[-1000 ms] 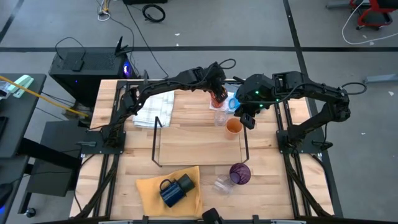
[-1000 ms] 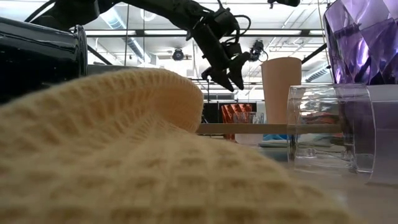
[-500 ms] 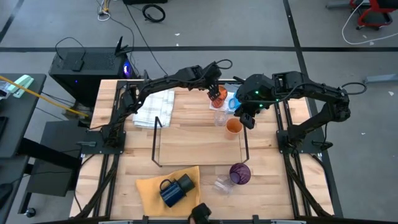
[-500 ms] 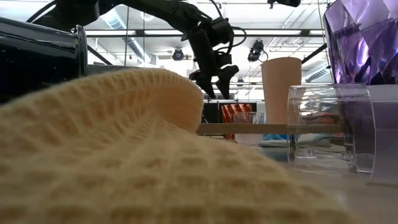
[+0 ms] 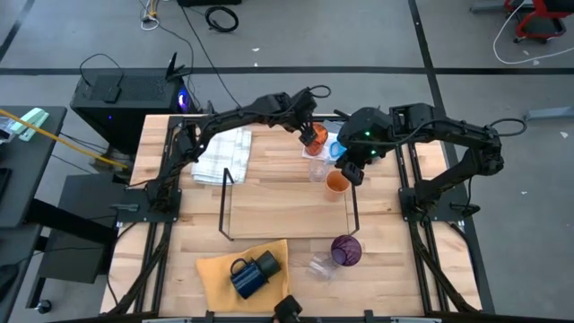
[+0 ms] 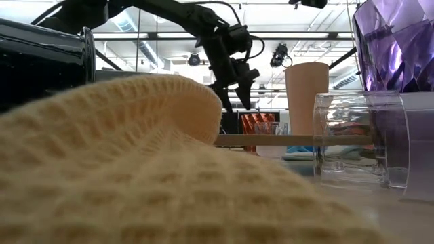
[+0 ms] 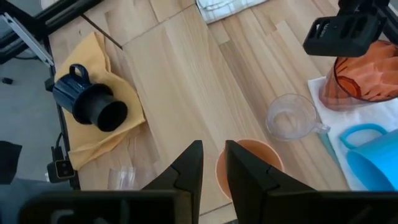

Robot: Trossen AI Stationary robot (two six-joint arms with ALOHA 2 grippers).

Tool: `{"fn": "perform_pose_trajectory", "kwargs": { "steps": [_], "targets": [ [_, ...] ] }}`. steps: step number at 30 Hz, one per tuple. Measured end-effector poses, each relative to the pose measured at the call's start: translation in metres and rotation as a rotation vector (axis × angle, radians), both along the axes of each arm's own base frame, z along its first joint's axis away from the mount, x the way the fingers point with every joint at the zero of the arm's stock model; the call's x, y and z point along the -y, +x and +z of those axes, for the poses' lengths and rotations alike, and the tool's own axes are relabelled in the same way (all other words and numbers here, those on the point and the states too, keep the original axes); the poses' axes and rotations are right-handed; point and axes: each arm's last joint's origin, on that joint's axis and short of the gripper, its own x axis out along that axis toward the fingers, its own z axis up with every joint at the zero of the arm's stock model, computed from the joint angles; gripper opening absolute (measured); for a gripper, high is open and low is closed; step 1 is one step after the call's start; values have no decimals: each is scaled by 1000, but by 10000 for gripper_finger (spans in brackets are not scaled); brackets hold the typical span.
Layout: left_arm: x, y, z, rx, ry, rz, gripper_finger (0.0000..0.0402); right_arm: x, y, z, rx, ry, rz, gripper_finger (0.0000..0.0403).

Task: Stack small to large cups/mugs on shelf
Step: Put the orange cup on the shelf

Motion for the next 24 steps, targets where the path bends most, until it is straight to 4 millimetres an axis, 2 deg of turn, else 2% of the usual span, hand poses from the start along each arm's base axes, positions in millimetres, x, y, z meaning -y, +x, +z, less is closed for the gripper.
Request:
{"fn": "perform_pose_trajectory", "kwargs": {
  "steps": [15, 24],
  "targets": [
    [1, 3, -6, 8, -29, 8, 325, 0, 3, 2, 31, 1, -4, 75],
    [5, 17, -43, -38, -108, -33, 325, 0, 3, 2, 37, 1, -5, 75]
  ]
}}
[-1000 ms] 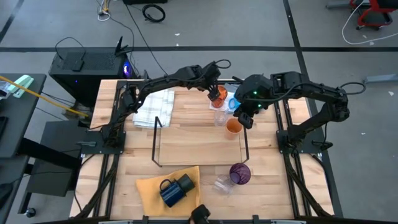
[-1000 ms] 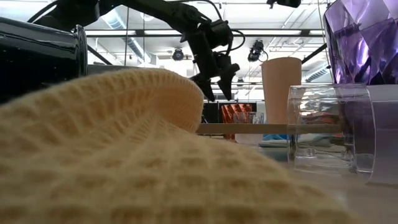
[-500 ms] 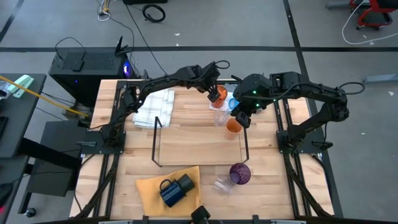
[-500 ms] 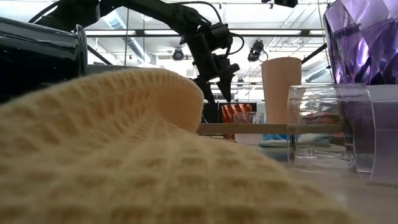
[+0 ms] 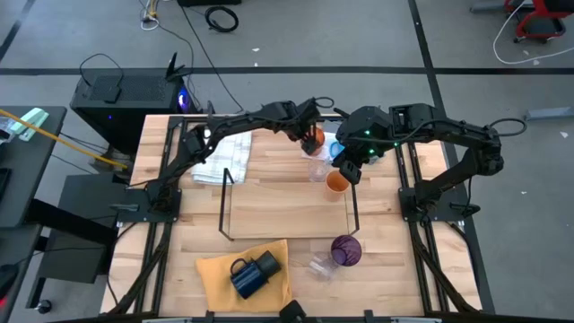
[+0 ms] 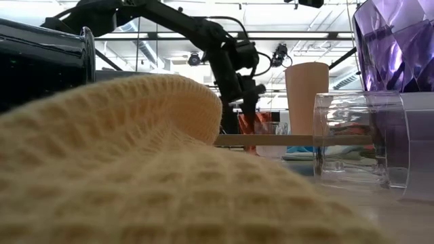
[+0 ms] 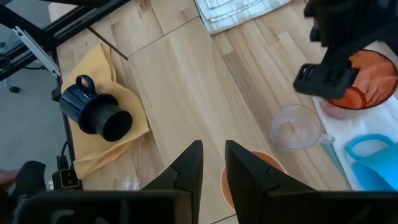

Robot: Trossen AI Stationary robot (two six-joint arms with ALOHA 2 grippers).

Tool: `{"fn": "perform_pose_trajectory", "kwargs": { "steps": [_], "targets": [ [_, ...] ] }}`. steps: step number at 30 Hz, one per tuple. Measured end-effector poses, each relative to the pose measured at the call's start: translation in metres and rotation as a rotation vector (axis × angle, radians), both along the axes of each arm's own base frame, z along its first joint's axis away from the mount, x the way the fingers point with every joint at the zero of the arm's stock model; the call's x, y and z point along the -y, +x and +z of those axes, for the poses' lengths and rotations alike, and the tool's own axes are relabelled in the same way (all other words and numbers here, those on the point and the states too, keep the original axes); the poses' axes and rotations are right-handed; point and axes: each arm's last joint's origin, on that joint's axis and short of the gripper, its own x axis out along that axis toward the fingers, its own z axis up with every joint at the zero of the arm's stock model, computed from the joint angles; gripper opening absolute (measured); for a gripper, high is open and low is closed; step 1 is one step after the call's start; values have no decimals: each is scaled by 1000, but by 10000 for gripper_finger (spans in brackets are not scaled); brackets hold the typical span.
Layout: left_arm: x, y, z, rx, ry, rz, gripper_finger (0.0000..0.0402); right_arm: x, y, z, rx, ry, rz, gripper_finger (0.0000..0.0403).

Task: Stack small to large cups/mugs on shelf
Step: Put the orange cup on the shelf

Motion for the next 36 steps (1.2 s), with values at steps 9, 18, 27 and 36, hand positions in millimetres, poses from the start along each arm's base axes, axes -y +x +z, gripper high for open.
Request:
{"fn": "perform_pose_trajectory", "kwargs": {
  "steps": [9, 18, 27, 36],
  "targets": [
    [-3, 4, -2, 24, 41, -18, 262, 0, 0, 0, 0, 0, 0, 75],
    [-4, 6, -1, 21, 90, -53, 38, 0, 0, 0, 0, -3, 2, 75],
    [-11, 1, 5, 10, 104, -85, 14, 0, 0, 0, -1, -19, -1, 75],
    [-15, -16, 81, 60, 139, -108, 14, 1, -1, 0, -8, -52, -2, 75]
  ]
}}
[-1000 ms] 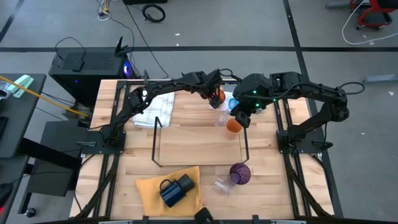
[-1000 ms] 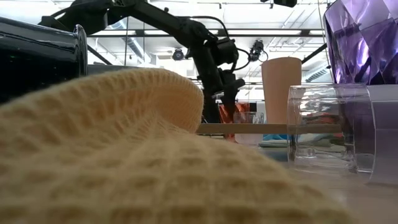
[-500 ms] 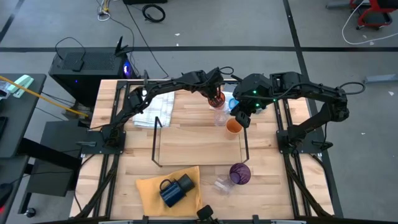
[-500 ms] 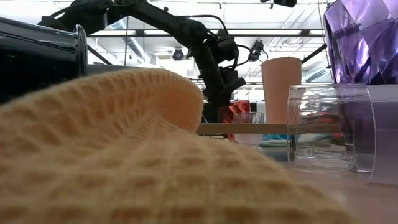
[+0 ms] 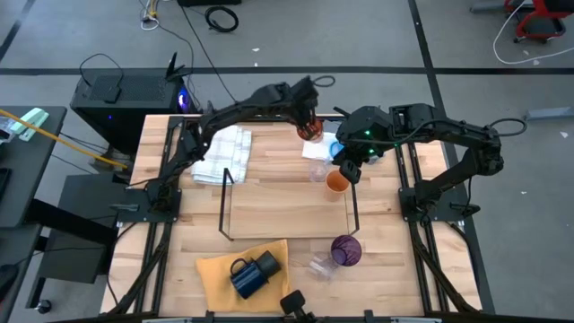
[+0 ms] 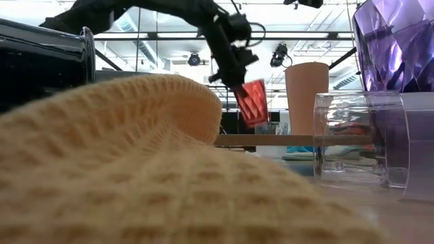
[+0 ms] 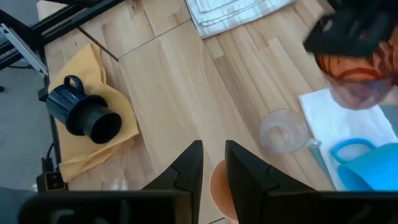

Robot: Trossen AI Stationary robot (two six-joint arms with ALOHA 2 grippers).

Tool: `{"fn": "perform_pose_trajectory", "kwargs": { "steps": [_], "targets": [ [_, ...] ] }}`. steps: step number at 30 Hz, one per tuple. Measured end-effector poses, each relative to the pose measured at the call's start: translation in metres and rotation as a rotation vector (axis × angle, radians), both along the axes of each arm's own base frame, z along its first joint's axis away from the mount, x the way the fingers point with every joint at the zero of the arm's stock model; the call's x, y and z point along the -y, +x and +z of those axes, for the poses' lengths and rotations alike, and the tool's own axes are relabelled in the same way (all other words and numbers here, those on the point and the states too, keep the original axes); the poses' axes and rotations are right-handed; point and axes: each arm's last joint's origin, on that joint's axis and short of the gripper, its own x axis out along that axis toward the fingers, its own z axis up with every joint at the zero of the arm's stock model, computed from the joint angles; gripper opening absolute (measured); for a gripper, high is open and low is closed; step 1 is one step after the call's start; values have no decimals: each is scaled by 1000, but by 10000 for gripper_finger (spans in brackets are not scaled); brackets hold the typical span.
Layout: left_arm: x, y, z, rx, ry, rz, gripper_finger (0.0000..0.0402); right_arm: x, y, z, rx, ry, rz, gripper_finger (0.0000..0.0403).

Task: Stack small to large cups/mugs on shelf
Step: Put the orange cup on the shelf

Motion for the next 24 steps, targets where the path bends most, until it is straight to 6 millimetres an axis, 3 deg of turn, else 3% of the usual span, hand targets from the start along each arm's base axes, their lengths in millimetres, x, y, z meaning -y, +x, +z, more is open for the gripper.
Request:
{"fn": "perform_pose_trajectory", "kwargs": {
  "steps": [7, 12, 16, 20, 24],
  "targets": [
    [32, -44, 46, -121, -87, -51, 14, 0, -5, -3, -55, -25, 23, 75],
    [56, -62, 75, -87, -145, -70, 14, 0, -5, -3, -58, -45, 42, 75],
    [89, -62, 88, -61, -187, -105, 14, 0, -5, -3, -59, -59, 52, 75],
    [127, -50, 84, -72, -205, -187, 14, 1, -5, -3, -60, -74, 47, 75],
    [150, -33, 70, -89, -176, -200, 14, 1, -5, -3, -60, -75, 48, 75]
  ]
}}
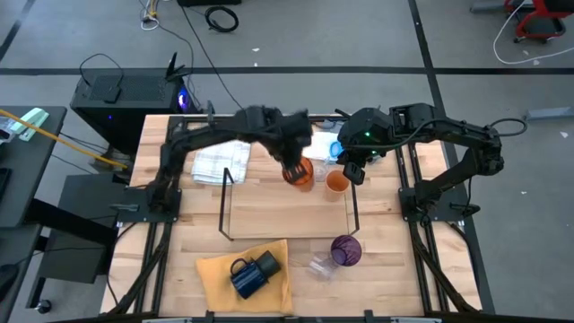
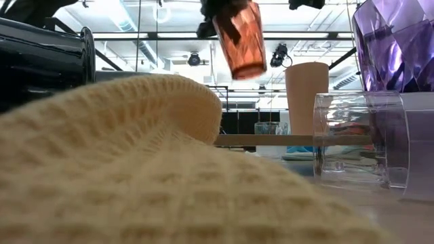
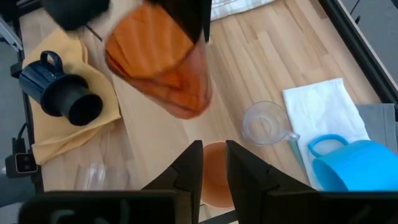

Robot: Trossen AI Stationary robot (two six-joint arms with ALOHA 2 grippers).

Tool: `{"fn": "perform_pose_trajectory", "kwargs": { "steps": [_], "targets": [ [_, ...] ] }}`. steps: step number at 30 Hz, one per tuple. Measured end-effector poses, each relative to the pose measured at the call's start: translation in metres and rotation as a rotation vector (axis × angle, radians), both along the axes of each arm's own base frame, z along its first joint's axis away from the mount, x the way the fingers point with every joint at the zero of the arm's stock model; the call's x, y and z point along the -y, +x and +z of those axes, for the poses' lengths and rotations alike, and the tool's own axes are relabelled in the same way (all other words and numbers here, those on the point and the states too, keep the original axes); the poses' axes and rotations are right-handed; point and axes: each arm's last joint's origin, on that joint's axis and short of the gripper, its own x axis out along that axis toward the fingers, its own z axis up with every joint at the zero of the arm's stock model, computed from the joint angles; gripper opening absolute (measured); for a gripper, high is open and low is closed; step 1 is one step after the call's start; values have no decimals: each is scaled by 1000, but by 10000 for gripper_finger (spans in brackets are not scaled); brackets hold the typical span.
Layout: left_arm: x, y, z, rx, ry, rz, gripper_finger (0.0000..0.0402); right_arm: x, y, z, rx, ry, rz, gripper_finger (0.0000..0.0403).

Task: Stack small to large cups/mugs on shelf
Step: Put the orange cup on the shelf

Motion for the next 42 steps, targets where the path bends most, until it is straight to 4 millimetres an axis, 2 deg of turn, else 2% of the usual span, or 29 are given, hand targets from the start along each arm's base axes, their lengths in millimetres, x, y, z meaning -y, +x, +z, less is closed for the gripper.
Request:
{"fn": "perform_pose_trajectory", "kwargs": {
  "steps": [9, 19, 22, 32, 42],
  "targets": [
    [2, 20, -40, -131, 1, 25, 14, -1, 0, 0, 2, 16, -17, 75],
    [0, 34, -52, -90, -11, 56, 14, -2, 0, 0, 3, 27, -27, 75],
    [-1, 35, -58, -120, -14, 56, 14, -2, 0, 0, 3, 28, -28, 75],
    [-2, 35, -59, -117, -12, 53, 14, -2, 0, 0, 5, 34, -37, 75],
    [-3, 42, -73, -151, -13, 45, 14, -2, 0, 0, 5, 34, -37, 75]
  ]
}}
